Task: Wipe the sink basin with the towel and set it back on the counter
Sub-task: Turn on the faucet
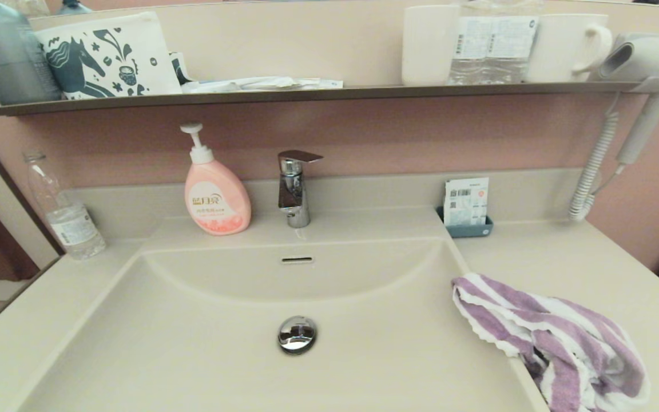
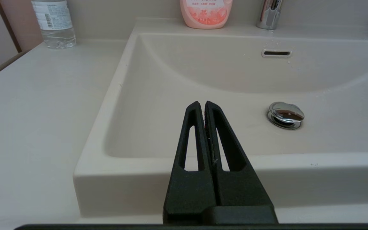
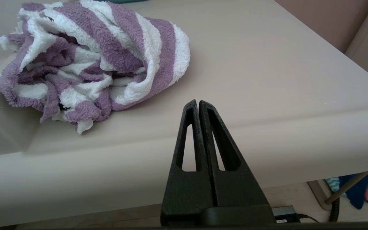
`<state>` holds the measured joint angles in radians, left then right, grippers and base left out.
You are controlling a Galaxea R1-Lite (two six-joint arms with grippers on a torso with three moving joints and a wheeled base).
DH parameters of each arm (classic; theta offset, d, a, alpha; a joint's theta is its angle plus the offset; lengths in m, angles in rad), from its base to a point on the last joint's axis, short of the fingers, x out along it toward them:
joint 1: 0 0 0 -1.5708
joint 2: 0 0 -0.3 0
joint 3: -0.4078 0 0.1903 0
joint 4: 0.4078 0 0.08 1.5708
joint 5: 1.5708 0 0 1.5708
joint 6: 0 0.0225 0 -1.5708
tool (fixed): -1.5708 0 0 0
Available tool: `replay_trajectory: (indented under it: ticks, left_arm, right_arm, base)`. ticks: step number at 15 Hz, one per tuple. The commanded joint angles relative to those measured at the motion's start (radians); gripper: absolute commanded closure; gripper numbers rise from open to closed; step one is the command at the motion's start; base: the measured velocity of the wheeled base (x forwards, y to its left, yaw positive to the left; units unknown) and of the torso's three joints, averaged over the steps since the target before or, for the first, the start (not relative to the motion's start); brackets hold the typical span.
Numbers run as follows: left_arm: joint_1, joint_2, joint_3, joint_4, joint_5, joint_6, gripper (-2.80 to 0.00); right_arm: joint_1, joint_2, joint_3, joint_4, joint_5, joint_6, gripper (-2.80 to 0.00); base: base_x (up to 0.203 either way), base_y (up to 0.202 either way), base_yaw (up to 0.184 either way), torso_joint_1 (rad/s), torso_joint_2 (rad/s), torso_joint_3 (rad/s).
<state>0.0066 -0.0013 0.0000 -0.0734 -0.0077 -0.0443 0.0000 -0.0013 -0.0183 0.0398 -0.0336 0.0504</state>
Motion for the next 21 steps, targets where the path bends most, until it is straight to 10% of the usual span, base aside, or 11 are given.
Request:
replay_trajectory:
  ticks: [1,16,21]
  left_arm:
    - [0.001,0.001,0.0,-0.002,0.0,0.0,0.0]
    - [-0.001,0.002,-0.011,-0.022,-0.003,-0.001,0.0]
    - [-0.003,0.272,-0.268,-0.002,-0.084,-0.016,0.0]
  right_arm:
    - [0.0,0.001,0.0,0.0,0.0,0.0,0.0]
    - [0.0,0.001,0.0,0.0,0.0,0.0,0.0]
    - [0.0,0.001,0.0,0.0,0.0,0.0,0.0]
  base:
    - [0.0,0.0,0.0,0.0,0.0,0.0]
    - [0.0,0.0,0.0,0.0,0.0,0.0]
    - [0.0,0.0,0.0,0.0,0.0,0.0]
